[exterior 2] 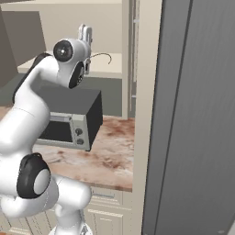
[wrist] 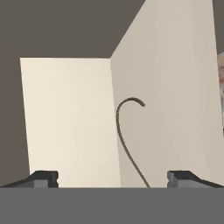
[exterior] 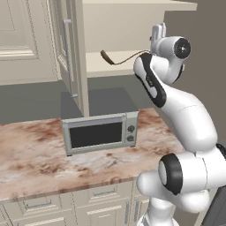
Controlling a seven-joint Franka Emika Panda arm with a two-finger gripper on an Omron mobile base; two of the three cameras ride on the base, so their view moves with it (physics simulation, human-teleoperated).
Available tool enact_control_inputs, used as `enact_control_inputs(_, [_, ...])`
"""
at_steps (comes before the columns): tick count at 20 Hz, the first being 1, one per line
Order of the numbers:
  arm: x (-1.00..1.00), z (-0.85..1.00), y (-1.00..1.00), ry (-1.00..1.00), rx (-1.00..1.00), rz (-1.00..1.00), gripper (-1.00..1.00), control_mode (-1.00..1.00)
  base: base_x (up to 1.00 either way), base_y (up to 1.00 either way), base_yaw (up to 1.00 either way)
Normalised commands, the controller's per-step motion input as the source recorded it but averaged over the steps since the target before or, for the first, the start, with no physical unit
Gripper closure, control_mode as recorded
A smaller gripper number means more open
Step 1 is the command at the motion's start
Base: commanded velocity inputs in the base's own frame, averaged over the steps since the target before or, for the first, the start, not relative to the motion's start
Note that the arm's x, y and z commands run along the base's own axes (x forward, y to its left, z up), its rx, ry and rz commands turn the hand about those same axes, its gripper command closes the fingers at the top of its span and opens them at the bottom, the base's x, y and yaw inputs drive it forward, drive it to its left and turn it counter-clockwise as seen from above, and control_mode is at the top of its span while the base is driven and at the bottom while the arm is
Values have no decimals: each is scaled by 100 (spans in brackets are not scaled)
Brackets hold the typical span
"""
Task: Open the cabinet and move the ladle to the pot. Then close the cabinet.
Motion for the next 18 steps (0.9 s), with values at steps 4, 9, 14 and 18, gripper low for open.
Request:
enact_control_inputs(4, [31,-2,2,0,2,0,-100,-100,0,0,0])
enact_control_inputs(9, [32,0,0,0,6,0,-100,-100,0,0,0])
enact_control_inputs(14, [30,-5,0,1,9,0,-100,-100,0,0,0])
enact_control_inputs(18, [13,-2,0,0,1,0,-100,-100,0,0,0])
